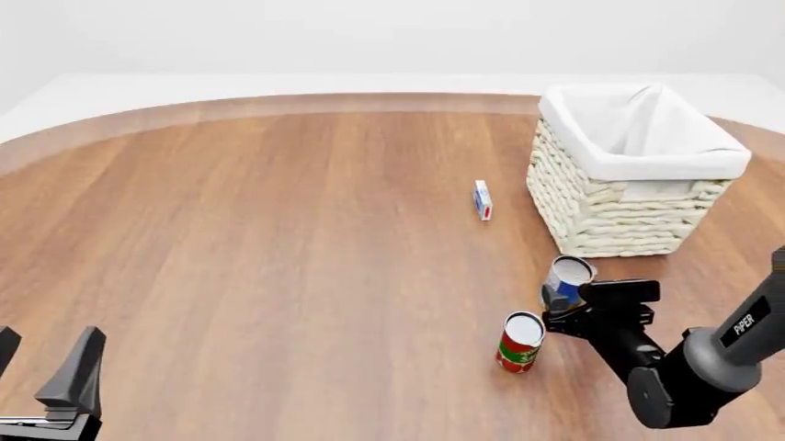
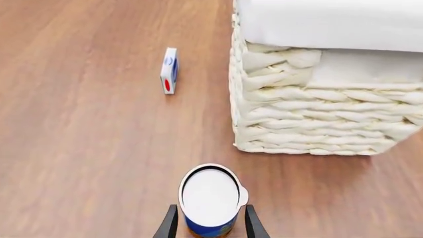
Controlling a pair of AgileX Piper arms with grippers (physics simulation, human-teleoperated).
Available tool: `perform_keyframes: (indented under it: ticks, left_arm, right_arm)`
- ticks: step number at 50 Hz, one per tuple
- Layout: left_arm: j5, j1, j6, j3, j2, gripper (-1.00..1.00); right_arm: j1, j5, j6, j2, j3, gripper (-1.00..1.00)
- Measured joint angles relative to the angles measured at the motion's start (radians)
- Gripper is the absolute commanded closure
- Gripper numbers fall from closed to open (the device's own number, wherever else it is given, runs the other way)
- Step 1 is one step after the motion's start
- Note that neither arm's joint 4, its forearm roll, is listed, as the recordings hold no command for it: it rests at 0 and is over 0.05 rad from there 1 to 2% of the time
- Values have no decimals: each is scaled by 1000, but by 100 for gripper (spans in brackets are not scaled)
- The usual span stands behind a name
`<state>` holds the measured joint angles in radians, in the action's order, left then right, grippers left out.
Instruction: Pick up the alphabet soup and the cream cheese box, and put them in the basket.
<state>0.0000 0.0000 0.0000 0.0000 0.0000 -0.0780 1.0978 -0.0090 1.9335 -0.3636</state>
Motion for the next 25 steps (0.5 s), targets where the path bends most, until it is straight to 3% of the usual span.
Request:
perform_keyframes:
  ticks: [16, 17, 25]
  left_arm:
    - [0, 0, 0, 0, 0, -100]
    - [0, 0, 0, 0, 0, -100]
    - [0, 0, 0, 0, 0, -100]
  right_arm:
    - [0, -8, 4, 42, -23, -100]
    - [0, -8, 4, 44, -24, 100]
    - [0, -7, -7, 46, -27, 100]
